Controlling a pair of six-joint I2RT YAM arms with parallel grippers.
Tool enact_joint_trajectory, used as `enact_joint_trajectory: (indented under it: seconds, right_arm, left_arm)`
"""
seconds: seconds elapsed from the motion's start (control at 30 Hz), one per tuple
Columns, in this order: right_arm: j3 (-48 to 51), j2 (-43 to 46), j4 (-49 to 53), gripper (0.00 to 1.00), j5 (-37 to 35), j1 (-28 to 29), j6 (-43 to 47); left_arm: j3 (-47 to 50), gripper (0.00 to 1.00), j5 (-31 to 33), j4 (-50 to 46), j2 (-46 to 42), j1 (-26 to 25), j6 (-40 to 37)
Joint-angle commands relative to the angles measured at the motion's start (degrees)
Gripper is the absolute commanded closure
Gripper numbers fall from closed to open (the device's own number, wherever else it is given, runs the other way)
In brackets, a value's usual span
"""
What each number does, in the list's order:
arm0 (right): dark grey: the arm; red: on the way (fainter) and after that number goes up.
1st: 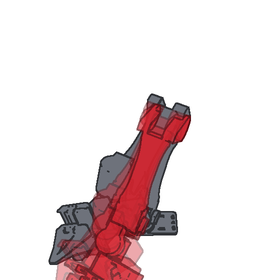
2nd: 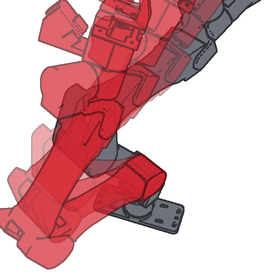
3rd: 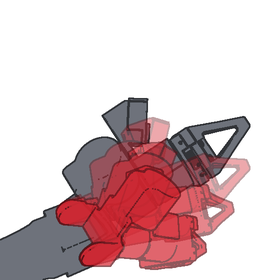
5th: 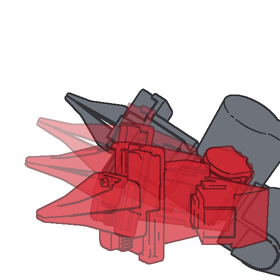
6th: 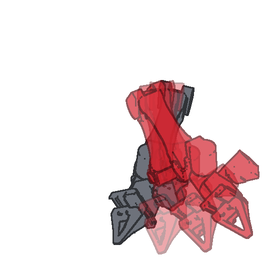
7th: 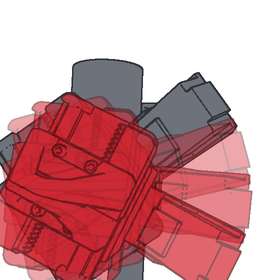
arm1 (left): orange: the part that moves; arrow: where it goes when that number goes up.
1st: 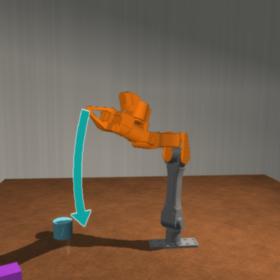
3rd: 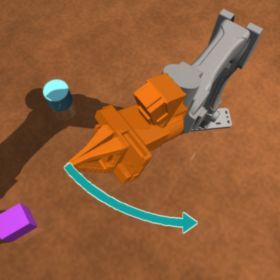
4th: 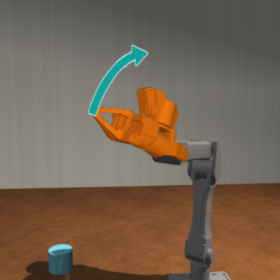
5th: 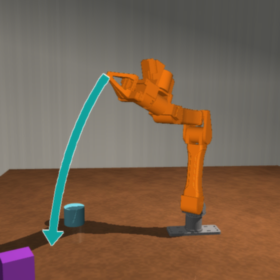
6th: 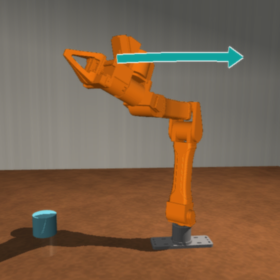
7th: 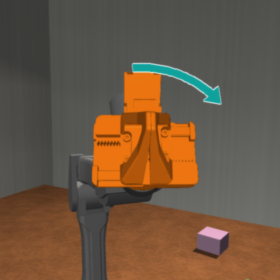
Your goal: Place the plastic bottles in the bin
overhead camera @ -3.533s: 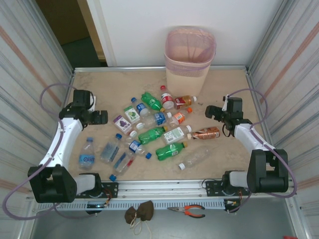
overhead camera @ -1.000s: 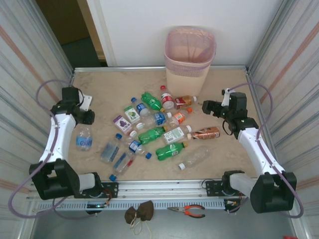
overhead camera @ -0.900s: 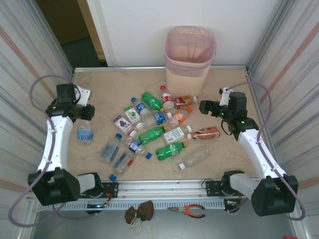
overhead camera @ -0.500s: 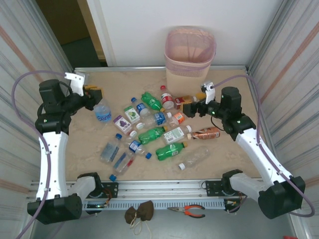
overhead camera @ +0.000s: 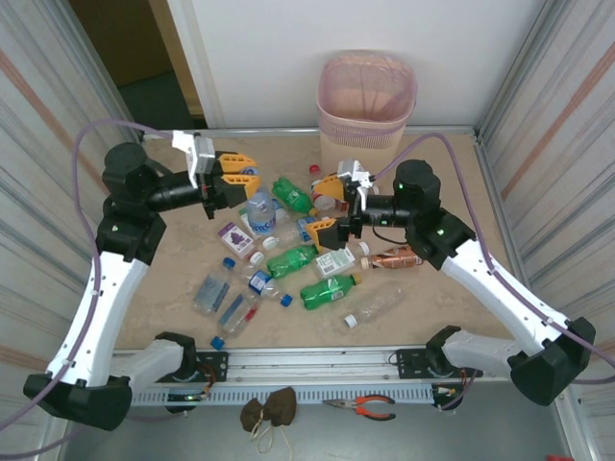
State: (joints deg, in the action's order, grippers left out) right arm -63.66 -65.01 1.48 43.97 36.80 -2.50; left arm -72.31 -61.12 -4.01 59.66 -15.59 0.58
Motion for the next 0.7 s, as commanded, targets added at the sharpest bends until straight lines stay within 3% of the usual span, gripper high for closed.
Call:
enact_joint_trajectory:
  seconds: [0.0,0.4,0.67]
  right_arm:
    - [-3.1,-1.7,-1.9,0.01,2.2,2.4,0.8]
    - [-5.8,-4.7,-4.6,0.00,0.9,7.8,-0.4]
    - [-5.8,-4.0,-3.5,0.17,-2.3,8.5,1.7]
  left_arm:
    - [-3.2,0.98,-2.6,2.9,0.3,-4.2,-3.7]
    - [-7.4,0.98,-0.4,3.4,2.9,-12.0,-5.7]
    - [-8.5,0.98,1.4,2.2,3.5,-13.0,-5.9]
